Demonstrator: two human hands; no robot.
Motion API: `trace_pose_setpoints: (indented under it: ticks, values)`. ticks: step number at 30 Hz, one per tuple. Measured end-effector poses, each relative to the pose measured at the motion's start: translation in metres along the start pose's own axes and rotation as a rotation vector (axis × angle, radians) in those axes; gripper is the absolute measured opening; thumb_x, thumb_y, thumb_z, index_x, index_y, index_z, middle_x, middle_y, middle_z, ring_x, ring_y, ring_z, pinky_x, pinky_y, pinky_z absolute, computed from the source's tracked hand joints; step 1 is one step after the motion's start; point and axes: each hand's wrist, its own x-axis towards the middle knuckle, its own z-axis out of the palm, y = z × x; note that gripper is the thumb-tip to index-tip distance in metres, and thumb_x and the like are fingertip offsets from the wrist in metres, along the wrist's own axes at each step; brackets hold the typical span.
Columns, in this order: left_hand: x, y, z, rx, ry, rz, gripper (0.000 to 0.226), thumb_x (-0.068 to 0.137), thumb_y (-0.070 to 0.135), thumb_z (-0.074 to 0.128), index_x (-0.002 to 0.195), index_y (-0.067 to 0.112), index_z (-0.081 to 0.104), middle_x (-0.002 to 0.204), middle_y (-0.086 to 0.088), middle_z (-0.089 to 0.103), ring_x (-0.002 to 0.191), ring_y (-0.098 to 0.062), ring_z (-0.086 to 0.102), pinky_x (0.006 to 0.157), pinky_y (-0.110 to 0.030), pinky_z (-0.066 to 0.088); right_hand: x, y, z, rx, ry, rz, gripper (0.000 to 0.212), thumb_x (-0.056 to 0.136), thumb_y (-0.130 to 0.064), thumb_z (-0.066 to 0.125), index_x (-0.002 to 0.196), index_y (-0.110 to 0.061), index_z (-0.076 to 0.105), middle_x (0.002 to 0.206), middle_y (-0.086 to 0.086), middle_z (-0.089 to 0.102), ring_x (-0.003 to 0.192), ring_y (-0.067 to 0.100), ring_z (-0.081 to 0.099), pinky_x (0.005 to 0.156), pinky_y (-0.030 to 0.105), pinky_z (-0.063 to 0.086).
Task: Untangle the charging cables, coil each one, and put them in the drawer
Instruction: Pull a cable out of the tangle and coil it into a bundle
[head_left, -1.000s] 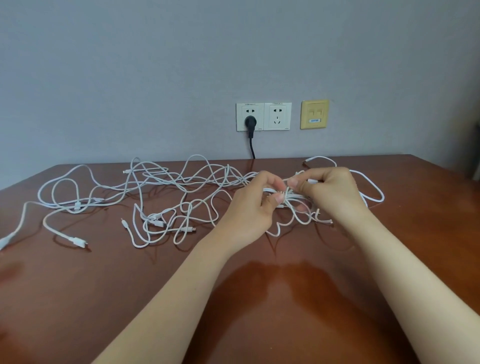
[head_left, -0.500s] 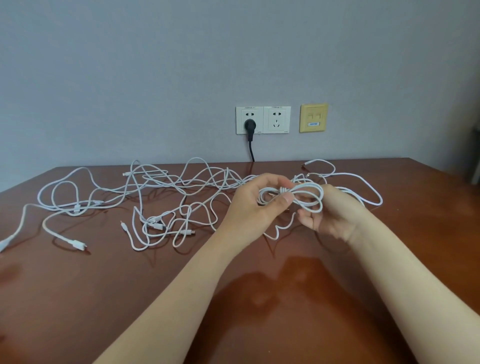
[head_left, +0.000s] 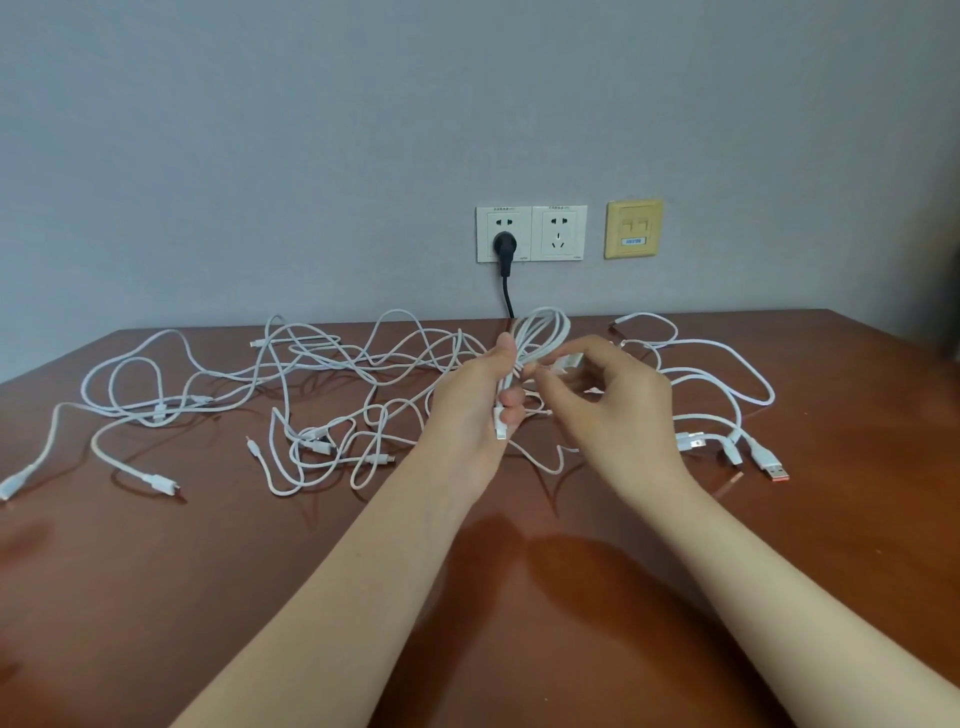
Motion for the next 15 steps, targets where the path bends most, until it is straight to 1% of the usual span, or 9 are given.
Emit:
trace_pose_setpoints:
  ticks: [1, 3, 5, 7, 9, 10, 12, 14, 15]
  values:
    - [0.0, 0.0, 0.0, -0.002, 0.014, -0.006, 0.011, 0.095, 0.012, 0.05, 0.084, 0.011, 0.053, 0.078, -0.006, 0.048, 0.034, -0.004, 0.031, 0.032, -0.012, 0.023, -0.002, 0.0, 0.0, -0.066, 0.007, -0.075, 0.005, 0.081, -0.017, 0.069, 0.078, -0.018, 0.065, 0.055, -0.016, 0.059, 0.063, 0.003, 0.061, 0.058, 0.011, 0.042]
    - [0.0, 0.001, -0.001, 0.003, 0.03, -0.003, 0.011, 0.095, 0.013, 0.051, 0.085, 0.01, 0.054, 0.077, -0.006, 0.048, 0.033, -0.004, 0.031, 0.031, -0.013, 0.024, -0.005, 0.0, 0.0, -0.075, -0.013, -0.133, 0.005, 0.083, -0.017, 0.068, 0.086, -0.015, 0.067, 0.064, -0.021, 0.06, 0.073, -0.001, 0.062, 0.062, 0.006, 0.041]
    - [0.0, 0.001, -0.002, 0.054, 0.053, 0.034, 0.012, 0.095, 0.014, 0.052, 0.085, 0.008, 0.054, 0.077, -0.006, 0.048, 0.034, -0.005, 0.032, 0.032, -0.014, 0.024, -0.005, 0.001, 0.0, -0.062, -0.077, -0.155, 0.011, 0.085, -0.016, 0.066, 0.096, -0.014, 0.068, 0.071, -0.026, 0.06, 0.076, -0.008, 0.06, 0.067, 0.003, 0.04]
    - [0.0, -0.001, -0.003, 0.139, 0.08, 0.109, 0.015, 0.096, 0.014, 0.051, 0.082, 0.008, 0.052, 0.068, -0.005, 0.045, 0.035, -0.005, 0.031, 0.032, -0.015, 0.024, -0.005, 0.002, 0.0, -0.07, -0.139, -0.22, 0.014, 0.089, -0.016, 0.061, 0.101, -0.015, 0.067, 0.075, -0.031, 0.058, 0.078, -0.01, 0.059, 0.07, 0.003, 0.04]
    - [-0.002, -0.006, -0.002, 0.21, 0.083, 0.179, 0.017, 0.097, 0.009, 0.047, 0.081, 0.011, 0.051, 0.064, -0.003, 0.043, 0.038, -0.006, 0.031, 0.033, -0.015, 0.023, -0.006, 0.004, 0.001, -0.035, -0.137, -0.233, 0.014, 0.09, -0.018, 0.055, 0.094, -0.022, 0.067, 0.073, -0.031, 0.058, 0.077, -0.003, 0.061, 0.07, 0.007, 0.042]
    - [-0.003, -0.009, -0.001, 0.255, 0.084, 0.207, 0.018, 0.097, 0.008, 0.045, 0.081, 0.013, 0.051, 0.064, -0.002, 0.045, 0.04, -0.007, 0.033, 0.034, -0.015, 0.024, -0.005, 0.005, 0.002, -0.008, -0.116, -0.203, 0.014, 0.091, -0.018, 0.054, 0.089, -0.027, 0.065, 0.072, -0.027, 0.059, 0.075, -0.003, 0.06, 0.07, 0.008, 0.042]
    - [-0.003, -0.014, 0.001, 0.383, 0.099, 0.274, 0.019, 0.098, 0.012, 0.044, 0.08, 0.016, 0.05, 0.067, 0.0, 0.048, 0.047, -0.009, 0.036, 0.039, -0.017, 0.029, -0.004, 0.006, 0.005, 0.014, -0.04, -0.14, 0.019, 0.093, -0.015, 0.055, 0.081, -0.029, 0.059, 0.077, -0.019, 0.057, 0.074, -0.009, 0.055, 0.07, 0.005, 0.038]
    - [0.0, -0.02, 0.001, 0.503, 0.111, 0.354, 0.019, 0.098, 0.02, 0.045, 0.079, 0.02, 0.05, 0.07, 0.002, 0.05, 0.054, -0.01, 0.041, 0.051, -0.023, 0.035, -0.003, 0.005, 0.006, 0.043, 0.015, -0.07, 0.025, 0.093, -0.014, 0.054, 0.074, -0.03, 0.056, 0.084, -0.014, 0.053, 0.076, -0.01, 0.052, 0.071, 0.005, 0.037]
    - [0.001, -0.022, 0.001, 0.549, 0.117, 0.39, 0.02, 0.098, 0.023, 0.045, 0.079, 0.021, 0.049, 0.072, 0.002, 0.05, 0.058, -0.012, 0.042, 0.058, -0.027, 0.036, -0.001, 0.005, 0.006, 0.069, 0.024, -0.032, 0.028, 0.093, -0.014, 0.054, 0.072, -0.032, 0.055, 0.083, -0.012, 0.054, 0.075, -0.007, 0.054, 0.072, 0.009, 0.039]
